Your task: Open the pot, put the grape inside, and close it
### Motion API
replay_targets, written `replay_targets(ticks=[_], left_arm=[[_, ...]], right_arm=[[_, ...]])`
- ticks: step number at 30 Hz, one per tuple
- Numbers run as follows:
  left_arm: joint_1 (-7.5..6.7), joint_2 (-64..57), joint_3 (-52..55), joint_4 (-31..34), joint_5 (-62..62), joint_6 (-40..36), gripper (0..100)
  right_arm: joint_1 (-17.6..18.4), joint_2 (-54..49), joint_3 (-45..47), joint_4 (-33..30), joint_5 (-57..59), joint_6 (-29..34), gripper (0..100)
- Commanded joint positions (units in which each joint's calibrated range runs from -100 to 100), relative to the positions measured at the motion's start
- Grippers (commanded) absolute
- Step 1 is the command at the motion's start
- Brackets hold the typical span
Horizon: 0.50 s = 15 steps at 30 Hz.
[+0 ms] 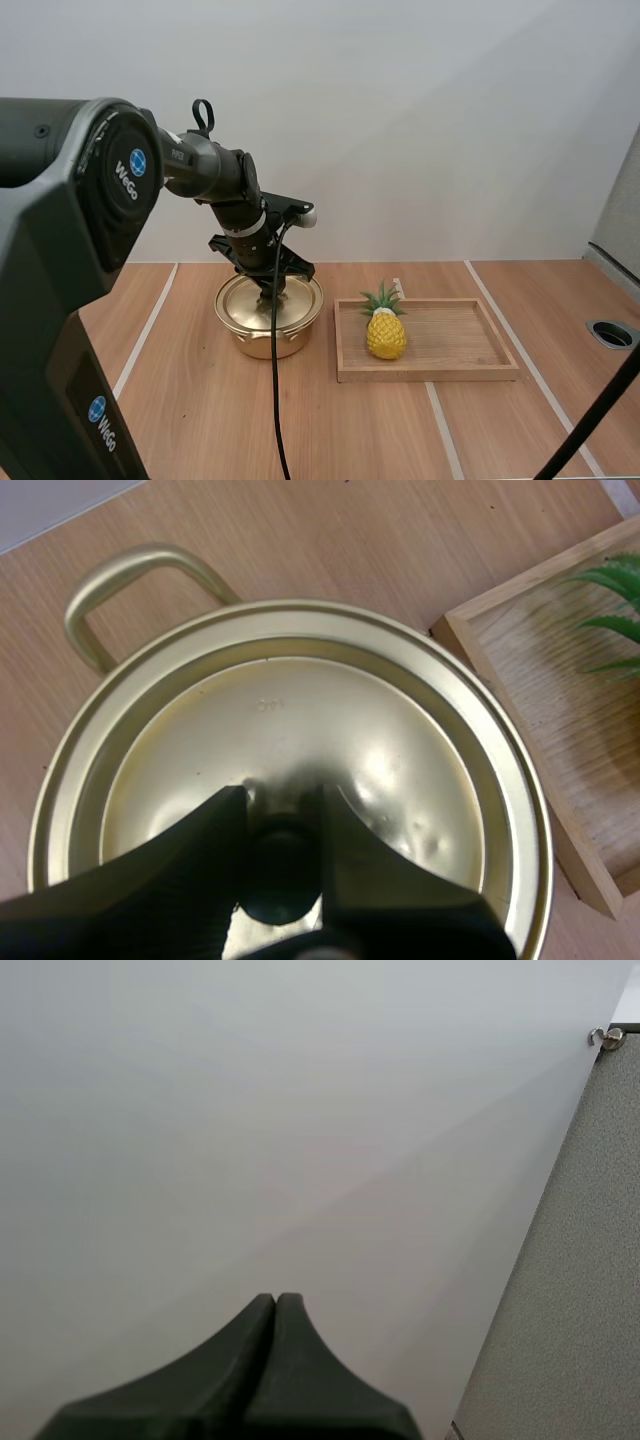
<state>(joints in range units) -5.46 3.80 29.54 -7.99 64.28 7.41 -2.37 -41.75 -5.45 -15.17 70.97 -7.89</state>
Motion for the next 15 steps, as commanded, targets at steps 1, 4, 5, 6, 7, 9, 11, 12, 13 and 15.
replay_targets(ticks=[1, 4, 5, 6, 7, 9, 11, 12, 13, 15], left_arm=[[0.15, 1.3, 1.5, 2.6, 2.8, -1.1, 37], [0.15, 1.3, 1.5, 2.6, 3.2, -0.9, 79], [0.15, 1.1, 1.5, 2.6, 3.2, -0.4, 92], [0.15, 0.8, 1.5, 2.6, 3.2, 0.2, 100], [0.15, 0.6, 1.5, 2.6, 3.2, 0.4, 100], [0.15, -0.2, 1.2, 2.6, 3.0, 0.5, 100], [0.15, -1.2, 0.6, 2.6, 2.8, 0.5, 100], [0.15, -1.7, 0.2, 2.6, 2.8, 0.5, 100], [0.15, -2.2, -0.2, 2.6, 2.8, 0.5, 100], [0.15, -3.0, -1.3, 2.6, 3.5, 0.1, 100]], right_arm=[[-0.3, -0.7, -0.5, -0.2, -0.3, 0.1, 0], [-0.3, -0.7, -0.5, -0.2, -0.3, 0.1, 0], [-0.3, -0.7, -0.5, -0.2, -0.3, 0.1, 0], [-0.3, -0.7, -0.5, -0.2, -0.3, 0.1, 0], [-0.3, -0.7, -0.5, -0.2, -0.3, 0.1, 0], [-0.3, -0.7, -0.5, -0.2, -0.3, 0.1, 0], [-0.3, -0.7, -0.5, -0.2, -0.3, 0.1, 0], [-0.3, -0.7, -0.5, -0.2, -0.3, 0.1, 0], [-0.3, -0.7, -0.5, -0.2, -0.3, 0.1, 0], [-0.3, -0.7, -0.5, -0.2, -0.3, 0.1, 0]])
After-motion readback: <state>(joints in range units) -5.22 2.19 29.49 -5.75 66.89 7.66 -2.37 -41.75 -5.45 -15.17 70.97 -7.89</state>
